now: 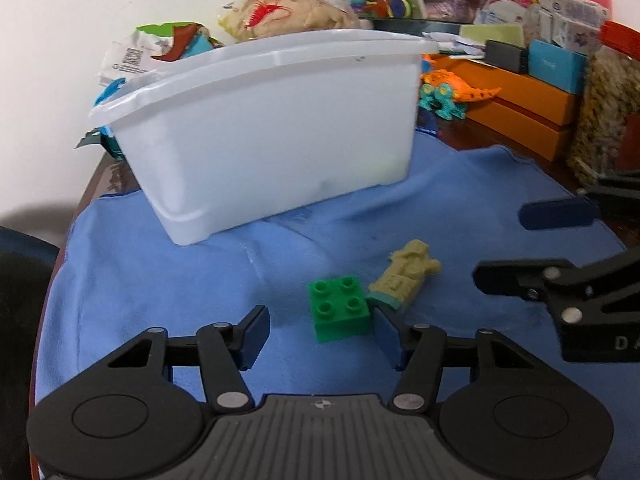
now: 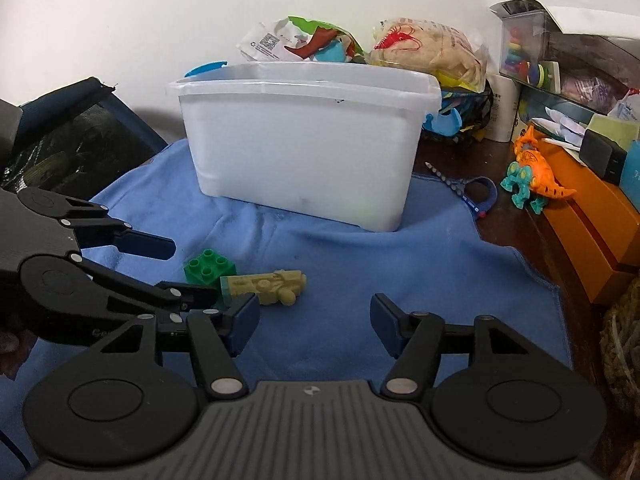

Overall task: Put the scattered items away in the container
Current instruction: 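Move both open tools back down to the last two toys, then grasp the green brick with the left tool while the right tool grasps the tan figure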

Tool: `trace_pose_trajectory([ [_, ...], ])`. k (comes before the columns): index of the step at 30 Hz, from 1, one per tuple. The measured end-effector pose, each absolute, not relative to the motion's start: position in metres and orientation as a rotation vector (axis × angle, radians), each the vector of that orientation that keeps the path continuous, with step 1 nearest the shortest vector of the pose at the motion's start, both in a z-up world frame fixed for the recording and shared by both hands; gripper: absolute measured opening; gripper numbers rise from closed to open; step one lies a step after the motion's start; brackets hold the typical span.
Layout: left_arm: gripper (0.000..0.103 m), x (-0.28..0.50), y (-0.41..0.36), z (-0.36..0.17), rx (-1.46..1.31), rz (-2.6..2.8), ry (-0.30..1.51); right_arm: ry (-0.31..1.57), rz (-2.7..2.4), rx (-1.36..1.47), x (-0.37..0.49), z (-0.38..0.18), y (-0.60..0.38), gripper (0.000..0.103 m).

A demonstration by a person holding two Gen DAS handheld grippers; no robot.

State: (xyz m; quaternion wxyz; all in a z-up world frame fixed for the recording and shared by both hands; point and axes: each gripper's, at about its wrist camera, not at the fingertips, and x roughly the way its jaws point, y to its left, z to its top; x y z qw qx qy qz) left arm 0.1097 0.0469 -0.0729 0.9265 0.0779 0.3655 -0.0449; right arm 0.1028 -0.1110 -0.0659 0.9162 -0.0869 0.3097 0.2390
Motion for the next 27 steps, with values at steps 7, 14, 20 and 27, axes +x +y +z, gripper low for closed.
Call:
trace_pose_trajectory([
  [7,0.062,0.118,0.061,-0.073,0.149,-0.058,0.747,0.674,0.559,-0.181,0.112,-0.077,-0.098,0.064],
  [14,0.061,0.132,0.061,-0.076,0.158,-0.125,0.746,0.669,0.582,-0.221,0.120,-0.096,-0.078,0.068],
  [20,0.040,0.134,0.067,-0.077,0.117,-0.155,0.764,0.636,0.579,-0.228,0.129,-0.102,-0.070,0.080],
  [27,0.040,0.138,0.070,-0.076,0.125,-0.168,0.775,0.625,0.617,-0.232,0.134,-0.103,-0.065,0.076],
])
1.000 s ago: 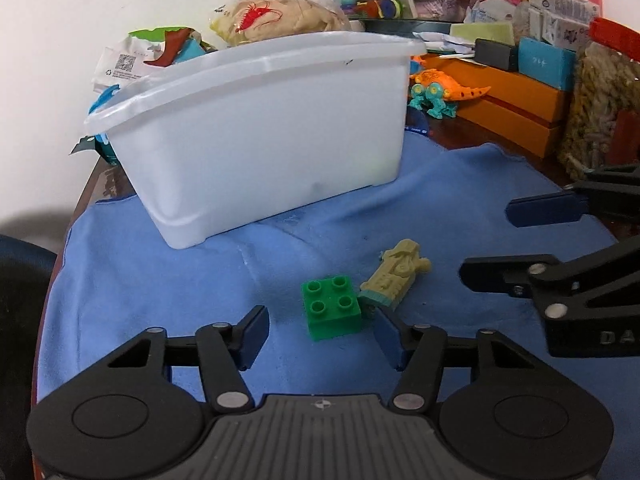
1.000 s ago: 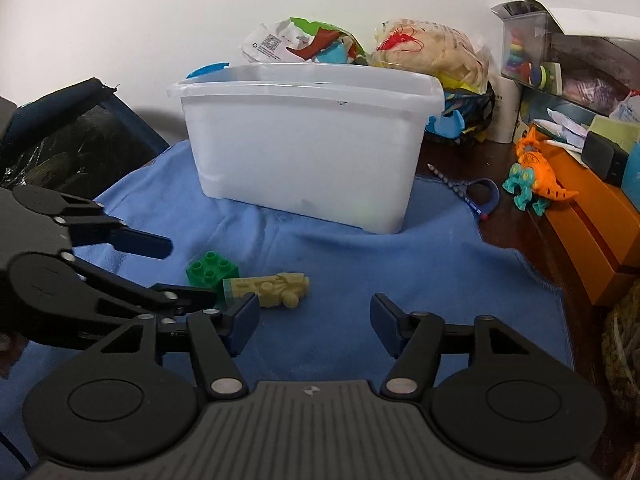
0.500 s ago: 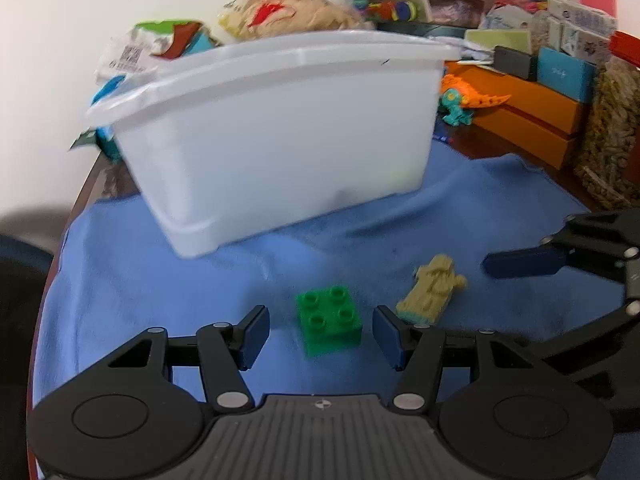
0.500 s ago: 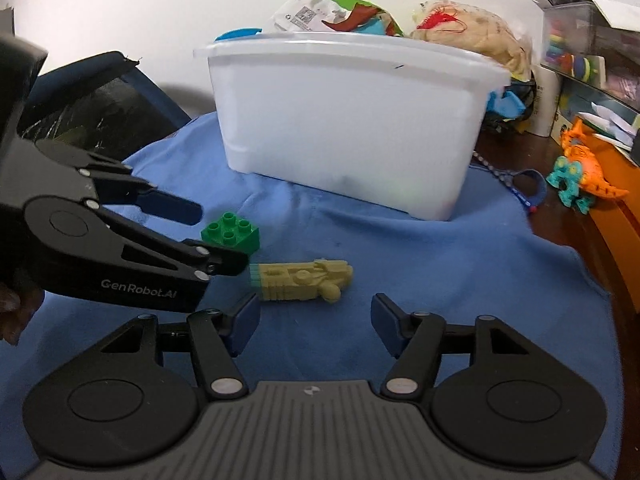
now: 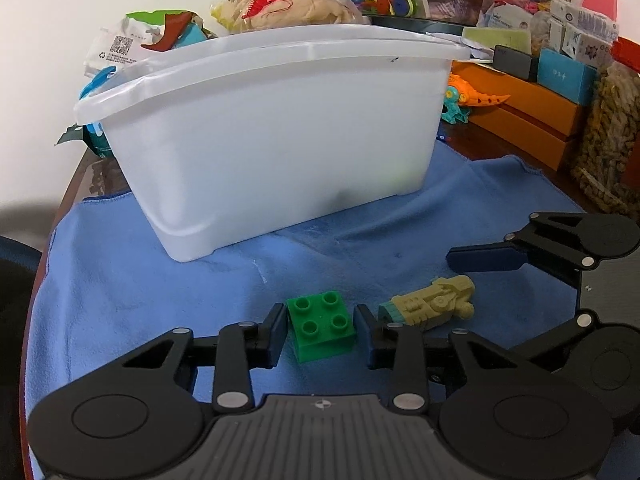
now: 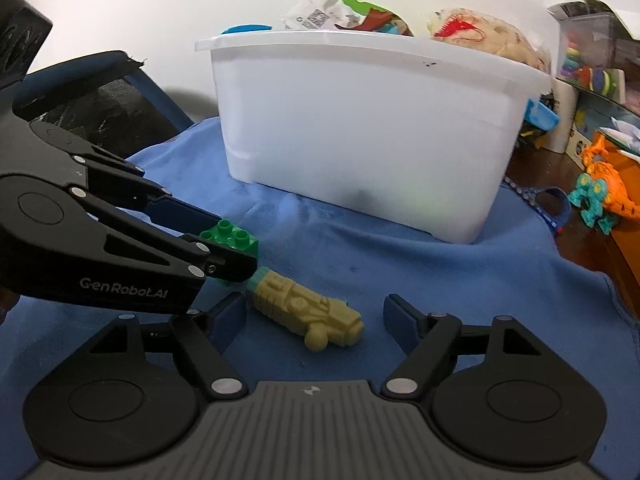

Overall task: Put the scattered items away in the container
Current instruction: 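Grasp the green brick with the left tool while the right tool grasps the tan figure, then carry the green brick and tan figure over the bin and release both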

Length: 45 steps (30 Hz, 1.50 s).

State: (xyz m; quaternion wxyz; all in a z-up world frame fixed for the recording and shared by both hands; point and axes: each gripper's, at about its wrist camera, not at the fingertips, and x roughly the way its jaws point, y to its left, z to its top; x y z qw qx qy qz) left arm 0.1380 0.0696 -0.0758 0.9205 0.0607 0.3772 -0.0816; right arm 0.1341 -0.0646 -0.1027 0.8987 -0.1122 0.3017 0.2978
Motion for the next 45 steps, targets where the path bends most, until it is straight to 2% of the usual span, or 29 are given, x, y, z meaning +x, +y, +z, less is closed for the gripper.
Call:
trace_pose_trajectory([
  [3,0.040,0.136,0.070,-0.076,0.124,-0.169,0.774,0.627,0.647,-0.244,0.133,-0.101,-0.063,0.064],
  [13,0.035,0.124,0.067,-0.066,0.118,-0.155,0.764,0.649,0.583,-0.214,0.128,-0.091,-0.081,0.064],
  [29,0.033,0.111,0.055,-0.009,0.128,-0.118,0.645,0.482,0.545,-0.127,0.123,-0.020,-0.108,0.064],
  [32,0.034,0.113,0.056,-0.012,0.118,-0.127,0.667,0.467,0.544,-0.125,0.124,-0.014,-0.108,0.064],
  [35,0.050,0.115,0.057,-0.033,0.109,-0.124,0.716,0.477,0.545,-0.121,0.123,-0.016,-0.108,0.064],
  [38,0.050,0.122,0.059,-0.053,0.124,-0.081,0.755,0.494,0.547,-0.129,0.119,-0.022,-0.107,0.064],
  [40,0.046,0.129,0.059,-0.062,0.129,-0.075,0.770,0.501,0.546,-0.134,0.117,-0.024,-0.108,0.064],
  [41,0.032,0.131,0.057,-0.065,0.150,-0.064,0.772,0.505,0.543,-0.136,0.115,-0.025,-0.109,0.064],
  [45,0.030,0.131,0.051,-0.060,0.178,-0.090,0.765,0.508,0.530,-0.133,0.114,-0.024,-0.113,0.064],
])
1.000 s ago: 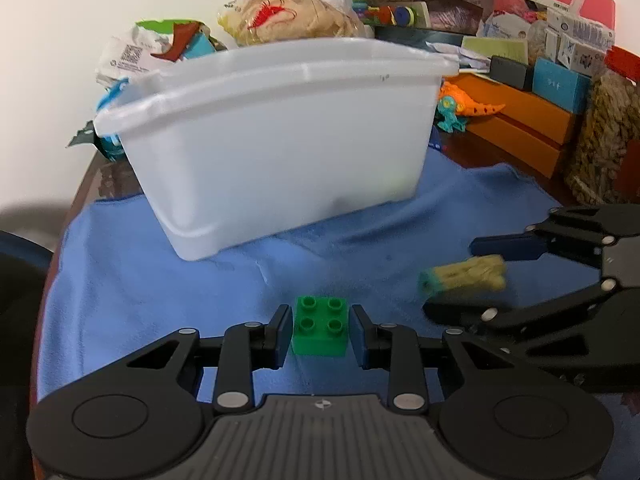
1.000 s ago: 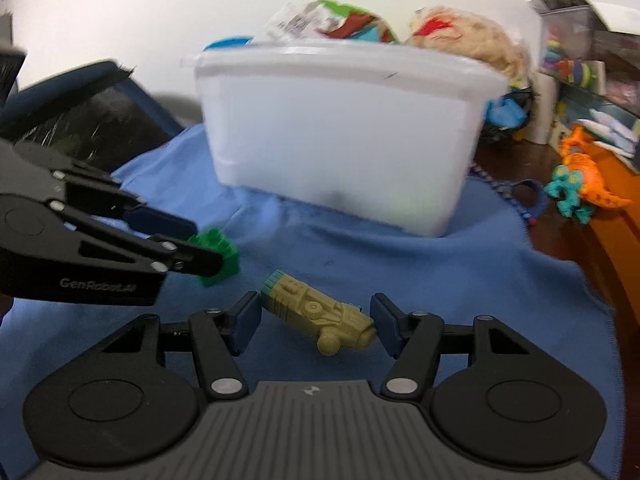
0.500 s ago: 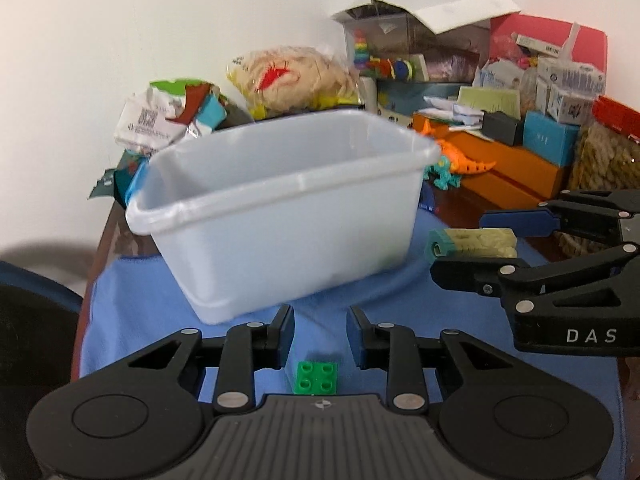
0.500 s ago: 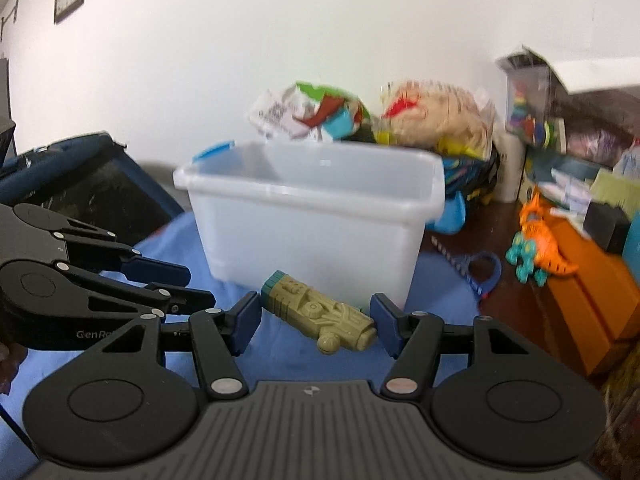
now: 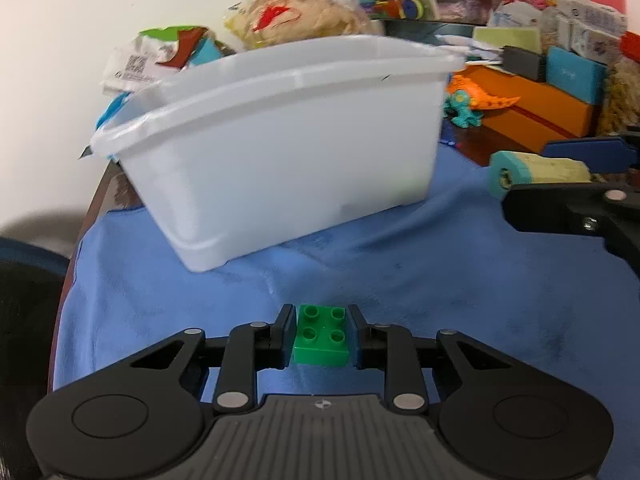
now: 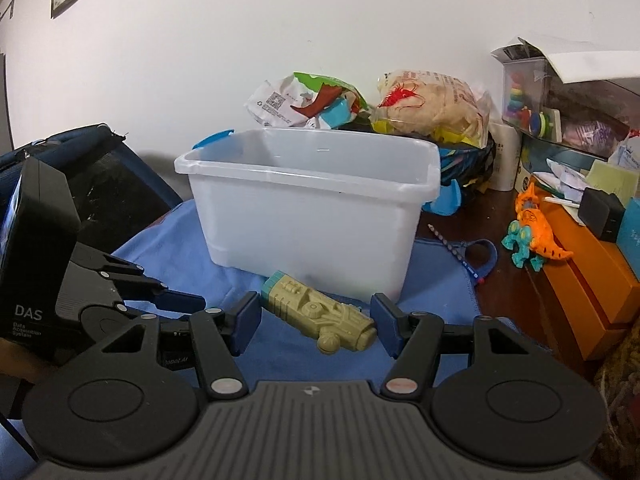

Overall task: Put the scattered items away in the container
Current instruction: 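Carry the green brick and tan figure over the bin and release both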

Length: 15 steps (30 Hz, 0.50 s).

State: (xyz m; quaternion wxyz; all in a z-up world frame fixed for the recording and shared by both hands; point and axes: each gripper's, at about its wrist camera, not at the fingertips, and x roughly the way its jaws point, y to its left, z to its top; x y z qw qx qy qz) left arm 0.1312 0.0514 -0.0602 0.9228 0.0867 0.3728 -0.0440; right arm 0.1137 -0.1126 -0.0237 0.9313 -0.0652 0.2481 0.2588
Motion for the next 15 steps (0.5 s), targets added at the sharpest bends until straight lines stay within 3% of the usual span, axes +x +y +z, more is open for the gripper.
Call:
trace_pose_trajectory([
  [7,0.034,0.1301,0.0556,-0.0640,0.176,-0.101,0.772,0.495,0.525,-0.126,0.1142,-0.0202,-0.1130,0.064],
  [9,0.052,0.1321,0.0545,-0.0657,0.185,-0.096,0.776,0.500,0.530,-0.130,0.1141,-0.0215,-0.1115,0.064],
  [10,0.053,0.1320,0.0538,-0.0669,0.192,-0.092,0.778,0.502,0.531,-0.131,0.1140,-0.0221,-0.1108,0.064],
  [11,0.051,0.1317,0.0544,-0.0679,0.184,-0.100,0.778,0.503,0.533,-0.130,0.1141,-0.0220,-0.1101,0.064],
  [12,0.040,0.1322,0.0549,-0.0680,0.170,-0.113,0.783,0.502,0.535,-0.130,0.1141,-0.0216,-0.1096,0.064],
  [15,0.037,0.1318,0.0501,-0.0655,0.198,-0.147,0.785,0.498,0.540,-0.132,0.1139,-0.0191,-0.1085,0.064],
])
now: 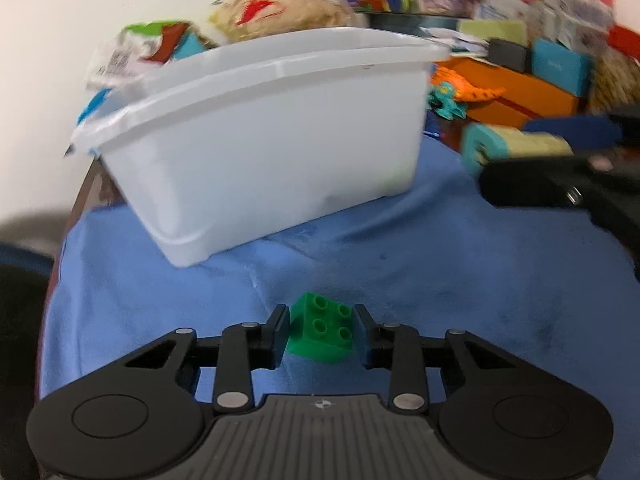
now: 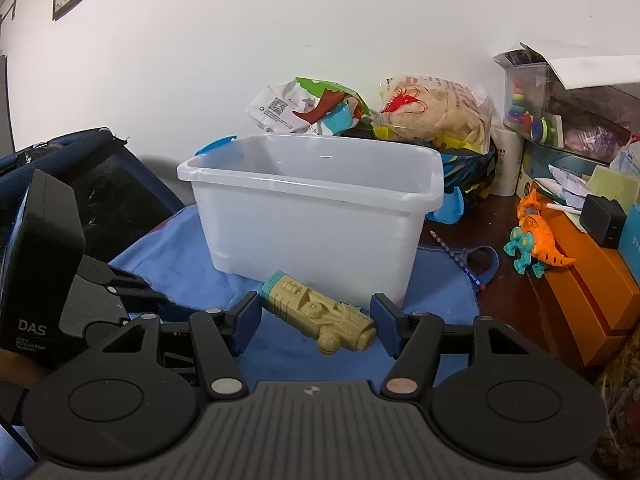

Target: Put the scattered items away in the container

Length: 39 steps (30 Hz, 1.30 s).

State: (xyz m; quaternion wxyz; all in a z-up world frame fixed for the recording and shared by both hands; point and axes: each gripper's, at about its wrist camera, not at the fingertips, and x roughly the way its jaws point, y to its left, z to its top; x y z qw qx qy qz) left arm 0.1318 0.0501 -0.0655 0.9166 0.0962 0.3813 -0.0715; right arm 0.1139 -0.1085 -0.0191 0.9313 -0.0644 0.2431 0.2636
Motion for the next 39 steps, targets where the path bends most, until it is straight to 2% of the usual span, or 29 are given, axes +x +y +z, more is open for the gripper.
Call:
trace_pose_trajectory([
  [4,0.037,0.125,0.048,-0.048,0.208,-0.169,0.747,0.477,0.543,-0.126,0.115,-0.011,-0.108,0.064],
  [11,0.037,0.133,0.064,0.040,0.169,-0.129,0.545,0.363,0.532,-0.108,0.131,0.028,-0.106,0.064],
  [13,0.037,0.143,0.067,0.052,0.184,-0.104,0.515,0.326,0.514,-0.111,0.141,0.037,-0.103,0.064],
  [22,0.037,0.208,0.079,0.053,0.156,-0.012,0.553,0.344,0.456,-0.074,0.207,0.038,-0.087,0.064],
  [32,0.039,0.241,0.092,0.032,0.117,0.013,0.608,0.473,0.433,-0.063,0.252,0.012,-0.072,0.064],
  [34,0.047,0.243,0.094,0.030,0.112,0.019,0.612,0.491,0.430,-0.066,0.255,0.009,-0.071,0.064],
  [36,0.060,0.243,0.095,0.030,0.107,0.023,0.604,0.499,0.430,-0.063,0.256,0.008,-0.071,0.065],
  [39,0.072,0.241,0.097,0.031,0.095,0.036,0.599,0.494,0.433,-0.067,0.255,0.010,-0.070,0.067],
])
